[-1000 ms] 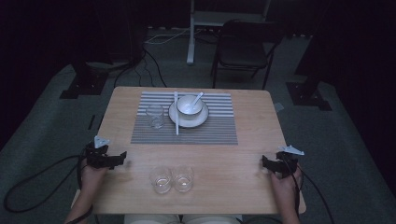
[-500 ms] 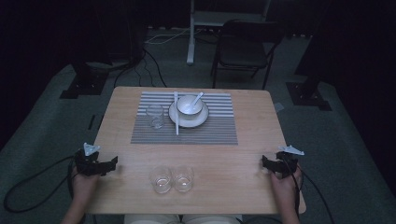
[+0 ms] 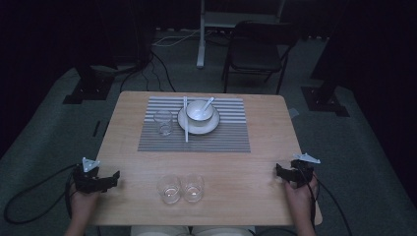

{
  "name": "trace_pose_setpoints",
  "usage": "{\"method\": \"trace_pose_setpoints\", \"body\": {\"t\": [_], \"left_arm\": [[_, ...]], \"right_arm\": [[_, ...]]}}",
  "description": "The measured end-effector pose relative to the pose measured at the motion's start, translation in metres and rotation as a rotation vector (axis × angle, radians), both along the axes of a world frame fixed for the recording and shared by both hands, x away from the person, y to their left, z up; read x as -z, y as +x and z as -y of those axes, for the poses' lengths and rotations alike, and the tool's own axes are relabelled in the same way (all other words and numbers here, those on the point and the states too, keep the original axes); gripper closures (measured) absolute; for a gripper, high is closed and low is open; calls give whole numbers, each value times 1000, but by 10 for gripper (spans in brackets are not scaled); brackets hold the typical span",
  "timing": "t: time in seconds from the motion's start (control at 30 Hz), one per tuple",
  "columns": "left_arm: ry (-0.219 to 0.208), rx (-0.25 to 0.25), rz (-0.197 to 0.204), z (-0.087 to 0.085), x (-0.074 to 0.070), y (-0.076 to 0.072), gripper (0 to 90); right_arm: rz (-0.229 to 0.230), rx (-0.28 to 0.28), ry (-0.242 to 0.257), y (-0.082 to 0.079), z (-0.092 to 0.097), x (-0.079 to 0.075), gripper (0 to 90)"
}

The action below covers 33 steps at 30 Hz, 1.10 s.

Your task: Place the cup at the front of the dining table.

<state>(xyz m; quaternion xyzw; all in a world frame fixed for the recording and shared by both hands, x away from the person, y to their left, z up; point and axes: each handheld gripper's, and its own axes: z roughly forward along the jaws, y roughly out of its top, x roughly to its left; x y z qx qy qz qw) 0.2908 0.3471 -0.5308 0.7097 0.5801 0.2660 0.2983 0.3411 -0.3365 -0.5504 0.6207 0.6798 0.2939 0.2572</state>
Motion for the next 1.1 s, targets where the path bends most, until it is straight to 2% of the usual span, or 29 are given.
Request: {"method": "trace_pose_setpoints", "body": {"t": [0.1, 0.2, 0.37, 0.47, 0.6, 0.83, 1.1], "left_arm": [[-22, 4, 10, 0, -1, -9, 0], [9, 1, 14, 1, -1, -16, 0], [10, 3, 20, 2, 0, -27, 0], [24, 5, 27, 3, -1, -33, 0], [27, 13, 27, 3, -1, -40, 0], [23, -1, 19, -1, 3, -53, 0], [20, 15, 24, 2, 2, -69, 0]], "right_arm": [[0, 0, 0, 0, 0, 0, 116], [0, 0, 0, 0, 0, 0, 116], [0, 0, 0, 0, 0, 0, 116], [0, 0, 0, 0, 0, 0, 116], [0, 0, 0, 0, 0, 0, 115], [0, 0, 1, 0, 0, 0, 115], [0, 1, 0, 0, 0, 0, 115]]}}
